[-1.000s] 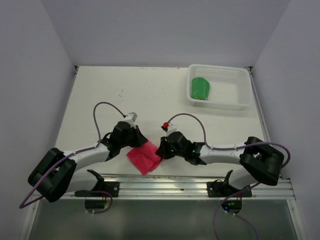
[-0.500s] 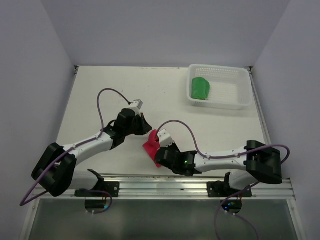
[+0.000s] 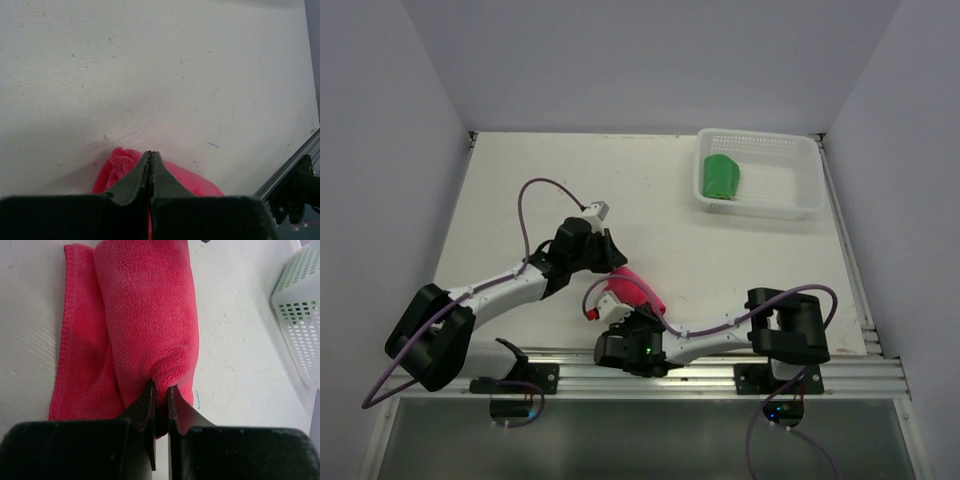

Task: Roll the towels
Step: Roll the towel, then place the rolled towel into the container

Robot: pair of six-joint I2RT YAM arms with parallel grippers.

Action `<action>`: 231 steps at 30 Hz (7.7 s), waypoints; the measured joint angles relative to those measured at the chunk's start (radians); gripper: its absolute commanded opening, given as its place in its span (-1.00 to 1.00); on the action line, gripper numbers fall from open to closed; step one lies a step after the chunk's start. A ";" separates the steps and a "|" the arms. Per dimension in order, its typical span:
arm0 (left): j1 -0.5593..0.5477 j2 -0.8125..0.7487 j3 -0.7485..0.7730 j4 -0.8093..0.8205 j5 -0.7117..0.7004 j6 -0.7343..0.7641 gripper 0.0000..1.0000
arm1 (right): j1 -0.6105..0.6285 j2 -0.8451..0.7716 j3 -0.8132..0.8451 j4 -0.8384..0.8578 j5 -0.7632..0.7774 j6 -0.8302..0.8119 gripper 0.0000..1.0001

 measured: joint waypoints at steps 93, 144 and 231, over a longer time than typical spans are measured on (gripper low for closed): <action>-0.106 -0.111 0.000 -0.075 -0.129 -0.008 -1.00 | -0.123 -0.217 -0.163 0.175 -0.298 0.208 -0.72; -0.107 -0.148 -0.256 0.112 -0.072 -0.067 -1.00 | -0.356 -0.150 -0.113 0.208 -0.832 0.153 0.81; 0.286 -0.054 0.280 -0.464 -0.330 0.380 1.00 | -1.465 0.150 0.450 0.199 -0.857 0.006 -0.94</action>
